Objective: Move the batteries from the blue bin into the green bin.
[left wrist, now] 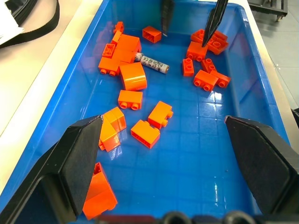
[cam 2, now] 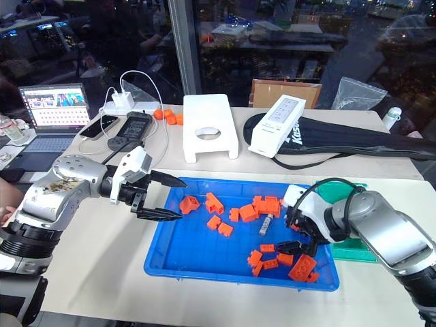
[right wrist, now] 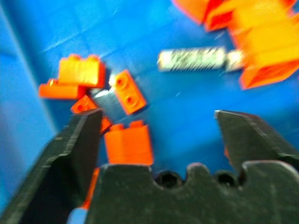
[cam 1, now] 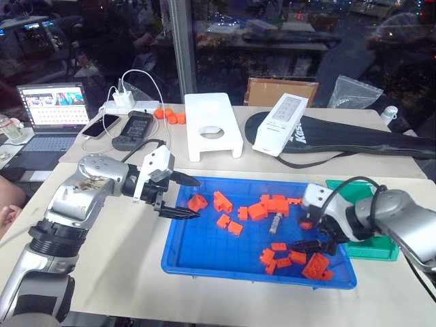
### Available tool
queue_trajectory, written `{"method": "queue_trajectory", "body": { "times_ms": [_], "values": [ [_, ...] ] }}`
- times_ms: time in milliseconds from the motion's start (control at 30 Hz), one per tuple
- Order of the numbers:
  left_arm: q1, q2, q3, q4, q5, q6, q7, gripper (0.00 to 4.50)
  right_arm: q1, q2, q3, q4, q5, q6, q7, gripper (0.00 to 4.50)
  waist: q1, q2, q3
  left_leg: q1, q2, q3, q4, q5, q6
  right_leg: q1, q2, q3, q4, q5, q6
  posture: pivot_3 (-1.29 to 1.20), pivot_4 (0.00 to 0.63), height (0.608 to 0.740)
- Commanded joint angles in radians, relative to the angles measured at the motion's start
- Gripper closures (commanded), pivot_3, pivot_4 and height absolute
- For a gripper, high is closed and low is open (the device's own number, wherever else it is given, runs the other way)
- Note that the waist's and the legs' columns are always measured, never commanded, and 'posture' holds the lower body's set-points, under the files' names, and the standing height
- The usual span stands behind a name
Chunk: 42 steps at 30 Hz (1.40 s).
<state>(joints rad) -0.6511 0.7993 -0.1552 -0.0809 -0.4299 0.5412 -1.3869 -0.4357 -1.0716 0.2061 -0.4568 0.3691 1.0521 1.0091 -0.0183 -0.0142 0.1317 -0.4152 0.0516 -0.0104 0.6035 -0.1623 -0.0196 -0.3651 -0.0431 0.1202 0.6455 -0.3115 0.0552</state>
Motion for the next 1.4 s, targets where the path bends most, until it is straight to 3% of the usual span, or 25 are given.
{"method": "queue_trajectory", "body": {
  "times_ms": [33,400,700,733,833,1100,1267,1400],
  "values": [
    [-0.005,0.011,0.016,-0.019,0.003,-0.017,0.001,0.0,-0.044,0.07,0.024,0.049,-0.046,-0.029,-0.073,0.02,-0.002,0.0,0.0,0.0,0.0,0.0,0.0,0.0,0.0,0.0,0.0,0.0,0.0,0.0,0.0,0.0,0.15,0.712],
    [-0.003,0.02,0.019,-0.019,0.011,-0.018,0.0,0.0,-0.075,0.19,0.101,0.02,-0.023,0.16,-0.159,0.02,0.001,0.0,0.0,-0.001,0.0,0.0,0.0,0.0,0.0,-0.001,0.0,0.0,0.0,0.0,-0.001,0.0,0.15,0.712],
    [-0.013,0.011,0.018,-0.009,0.029,-0.032,0.017,0.0,-0.107,0.28,0.12,0.092,-0.056,0.16,-0.248,0.02,0.0,0.0,0.0,-0.001,0.0,0.0,0.0,0.0,0.0,-0.001,0.0,0.0,0.001,0.0,0.0,0.0,0.15,0.712],
    [-0.02,0.006,0.022,-0.003,0.031,-0.032,0.026,0.0,-0.107,0.281,0.122,0.095,-0.055,0.159,-0.249,0.55,0.0,0.0,0.0,-0.001,0.0,0.0,0.0,0.0,0.0,-0.001,0.0,0.0,0.001,0.0,0.0,0.0,0.15,0.712],
    [-0.032,0.006,0.029,-0.001,0.022,-0.02,0.025,0.0,-0.105,0.286,0.122,0.091,-0.04,0.165,-0.246,1.36,0.001,0.0,0.0,-0.001,0.0,0.0,0.0,0.0,0.0,0.0,0.0,0.0,0.001,0.0,0.0,0.0,0.15,0.712],
    [-0.026,0.015,0.024,-0.003,0.028,-0.026,0.019,0.0,-0.086,0.228,0.12,0.036,-0.008,0.158,-0.202,4.17,0.001,0.0,0.0,-0.001,0.0,0.0,0.0,0.0,0.0,-0.001,0.0,0.0,0.001,0.0,0.0,0.0,0.15,0.712],
    [-0.033,0.011,0.018,-0.002,0.024,-0.021,0.01,0.0,-0.12,0.178,-0.032,0.018,0.059,0.173,-0.163,4.25,0.0,0.0,0.0,-0.001,0.0,0.0,0.0,0.0,0.0,-0.001,0.0,0.0,0.001,0.0,0.0,0.0,0.15,0.712],
    [-0.038,-0.001,0.024,-0.001,0.002,-0.005,0.002,0.0,-0.138,0.004,-0.18,0.125,0.054,0.103,-0.098,4.25,0.006,0.0,0.0,-0.001,-0.001,0.0,0.0,0.0,0.0,-0.001,-0.001,0.0,0.0,0.0,0.0,0.0,0.15,0.712]
  ]
}}
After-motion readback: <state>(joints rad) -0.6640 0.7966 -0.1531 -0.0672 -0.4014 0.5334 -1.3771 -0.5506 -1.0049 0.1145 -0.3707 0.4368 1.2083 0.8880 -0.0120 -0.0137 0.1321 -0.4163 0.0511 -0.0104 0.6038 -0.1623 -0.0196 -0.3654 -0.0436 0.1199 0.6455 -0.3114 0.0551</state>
